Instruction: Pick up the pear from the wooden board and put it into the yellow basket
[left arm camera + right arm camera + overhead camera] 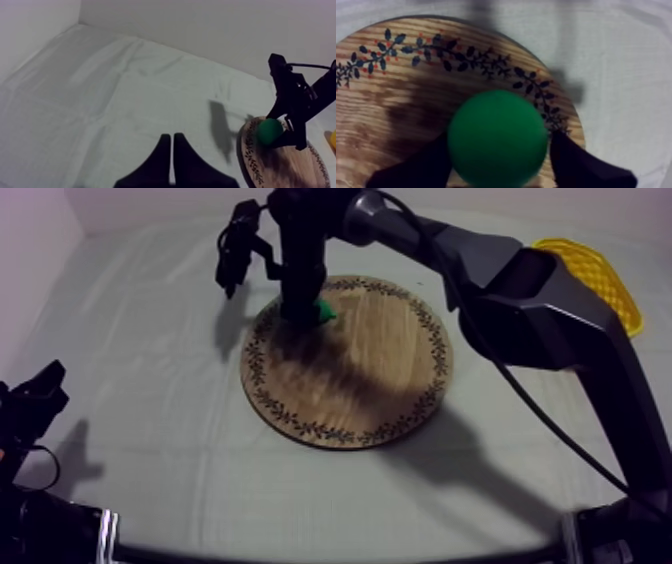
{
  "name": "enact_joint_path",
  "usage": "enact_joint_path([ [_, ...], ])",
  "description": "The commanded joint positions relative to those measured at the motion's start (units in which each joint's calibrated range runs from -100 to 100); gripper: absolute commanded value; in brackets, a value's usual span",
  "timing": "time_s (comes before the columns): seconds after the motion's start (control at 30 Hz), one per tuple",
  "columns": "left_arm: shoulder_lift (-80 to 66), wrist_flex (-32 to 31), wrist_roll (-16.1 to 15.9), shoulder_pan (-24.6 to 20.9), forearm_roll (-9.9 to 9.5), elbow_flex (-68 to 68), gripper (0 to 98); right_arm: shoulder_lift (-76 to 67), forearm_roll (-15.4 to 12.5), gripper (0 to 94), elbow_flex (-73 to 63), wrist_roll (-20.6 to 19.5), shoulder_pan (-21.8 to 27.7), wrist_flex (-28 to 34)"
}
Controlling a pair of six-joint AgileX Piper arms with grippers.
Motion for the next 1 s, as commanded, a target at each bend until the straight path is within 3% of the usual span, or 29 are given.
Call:
enact_joint_path([
  [0.0,0.0,-0.01,0.01,0.02,-0.01,0.0,0.1,0.14,-0.15,39.9,-0.03,-0.11,-0.01,-0.37],
  [0.1,0.0,-0.01,0.01,0.02,-0.01,0.0,0.1,0.31,-0.43,29.3,-0.08,-0.24,-0.09,-0.64],
  [0.2,0.0,-0.01,0.01,0.02,-0.01,0.0,0.1,-0.33,-0.41,25.7,0.34,-0.37,-0.2,-0.7],
  [0.53,0.0,-0.01,0.01,0.02,-0.01,0.0,0.1,-12.38,-0.7,27.0,1.71,-0.11,2.07,-1.64],
  [0.73,0.0,-0.01,0.01,0.02,-0.01,0.0,0.1,-22.04,-0.75,27.0,2.41,-0.3,5.78,-2.7],
  [0.97,0.0,-0.01,0.01,0.02,-0.01,0.0,0.1,-32.27,-1.35,27.3,7.37,-3.27,11.34,-6.51],
])
